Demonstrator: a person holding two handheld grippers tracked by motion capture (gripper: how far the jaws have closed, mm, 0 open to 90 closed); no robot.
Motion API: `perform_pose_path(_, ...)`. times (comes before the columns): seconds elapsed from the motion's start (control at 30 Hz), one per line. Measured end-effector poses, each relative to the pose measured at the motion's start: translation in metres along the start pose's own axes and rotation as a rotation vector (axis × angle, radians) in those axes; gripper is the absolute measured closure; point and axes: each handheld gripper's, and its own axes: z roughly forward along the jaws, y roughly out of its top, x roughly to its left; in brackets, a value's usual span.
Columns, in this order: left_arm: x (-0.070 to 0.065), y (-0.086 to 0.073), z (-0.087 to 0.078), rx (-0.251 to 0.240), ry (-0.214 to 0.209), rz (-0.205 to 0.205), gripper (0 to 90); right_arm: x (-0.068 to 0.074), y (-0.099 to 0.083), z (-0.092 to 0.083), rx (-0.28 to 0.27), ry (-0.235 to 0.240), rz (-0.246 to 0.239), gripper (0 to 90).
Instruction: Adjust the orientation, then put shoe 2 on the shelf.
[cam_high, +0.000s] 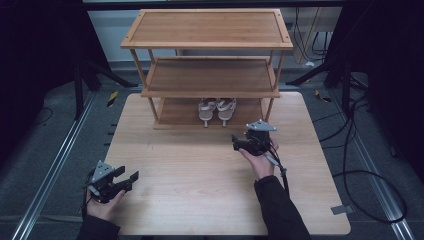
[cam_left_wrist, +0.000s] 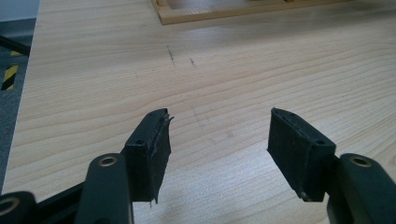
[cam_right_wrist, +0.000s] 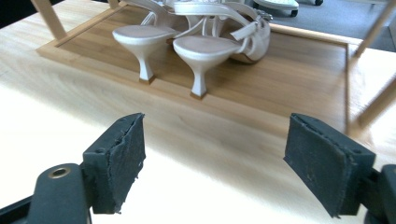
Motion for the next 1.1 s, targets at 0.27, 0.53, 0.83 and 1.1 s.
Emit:
perform_pose_path(0.27,0.0,-0.001,0.001,0.009,-0.004,-0.003,37.7,-0.02,-0.029,-0.052,-0.004,-0.01,-0.014,18.4)
perform_pose_path(0.53,-0.004,-0.001,0.002,0.024,-0.006,0.004,37.5,-0.032,-0.064,-0.071,0.03,-0.023,-0.033,16.3)
perform_pose_path(0.83,-0.007,0.0,0.004,0.03,-0.008,0.014,37.2,-0.048,-0.078,-0.084,0.04,-0.058,-0.006,15.8)
perform_pose_path(1.1,-0.003,-0.002,0.002,0.033,-0.013,0.004,35.2,-0.052,-0.087,-0.096,0.054,-0.078,0.004,12.8)
